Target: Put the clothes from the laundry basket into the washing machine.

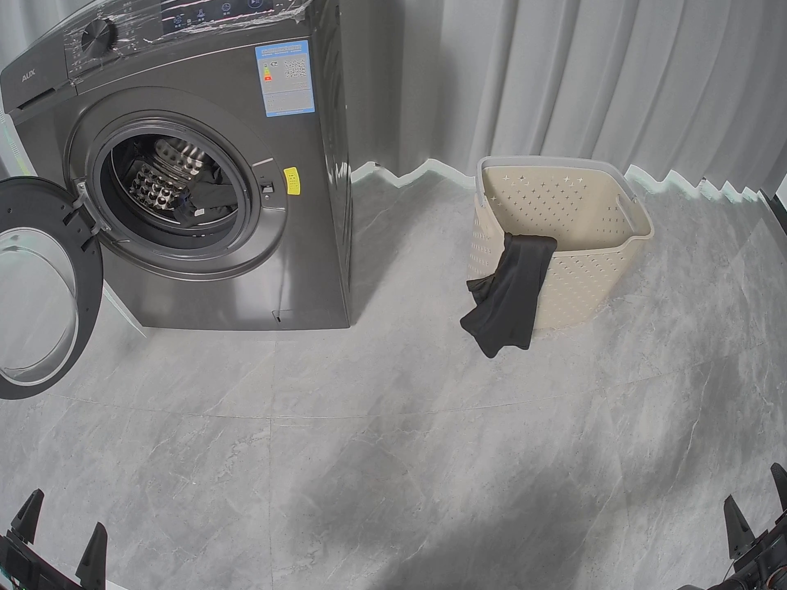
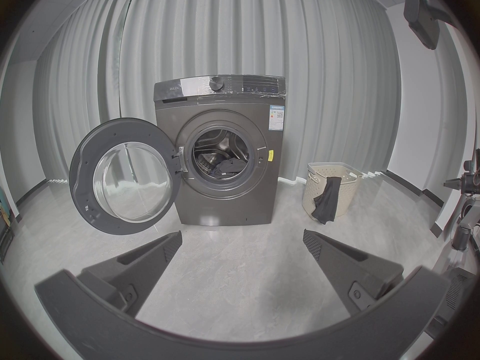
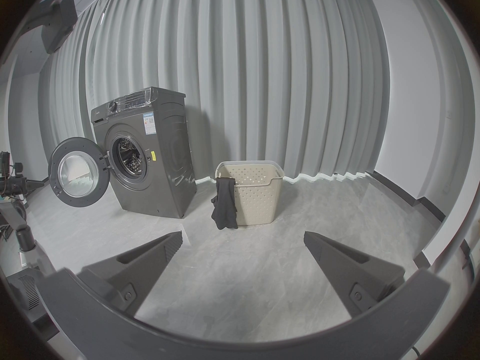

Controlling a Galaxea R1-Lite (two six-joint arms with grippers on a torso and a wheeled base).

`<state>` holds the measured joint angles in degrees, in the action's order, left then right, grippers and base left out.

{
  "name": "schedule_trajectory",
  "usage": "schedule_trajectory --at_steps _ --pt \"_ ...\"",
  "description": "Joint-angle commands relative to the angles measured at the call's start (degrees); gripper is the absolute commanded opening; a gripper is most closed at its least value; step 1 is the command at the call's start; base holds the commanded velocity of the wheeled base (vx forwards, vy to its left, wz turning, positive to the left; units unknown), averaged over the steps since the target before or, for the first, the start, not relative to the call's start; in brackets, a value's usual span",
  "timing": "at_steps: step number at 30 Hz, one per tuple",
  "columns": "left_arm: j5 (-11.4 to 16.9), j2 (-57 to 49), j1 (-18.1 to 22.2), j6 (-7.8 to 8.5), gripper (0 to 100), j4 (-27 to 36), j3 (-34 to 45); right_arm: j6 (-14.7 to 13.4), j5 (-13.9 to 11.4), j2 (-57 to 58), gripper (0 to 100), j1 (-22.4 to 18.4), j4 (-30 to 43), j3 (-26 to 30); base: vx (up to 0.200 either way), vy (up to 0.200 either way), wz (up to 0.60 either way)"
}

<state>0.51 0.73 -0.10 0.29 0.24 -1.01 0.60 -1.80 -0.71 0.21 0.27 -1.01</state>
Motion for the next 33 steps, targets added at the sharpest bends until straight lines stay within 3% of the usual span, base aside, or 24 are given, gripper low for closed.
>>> schedule_trajectory --at_steps 1,8,33 --pt "0.0 -0.7 0.0 0.15 100 0.1 0.9 -0.1 0.0 0.7 100 0.0 0.0 0.8 0.000 -0.200 0.00" --pt "-0.1 -0.7 0.0 0.06 100 0.1 0.9 -0.1 0.0 0.7 100 0.0 0.0 0.8 0.000 -0.029 0.00" --pt "-0.1 -0.7 0.0 0.06 100 0.1 0.9 -0.1 0.0 0.7 100 0.0 0.0 0.8 0.192 0.000 0.00"
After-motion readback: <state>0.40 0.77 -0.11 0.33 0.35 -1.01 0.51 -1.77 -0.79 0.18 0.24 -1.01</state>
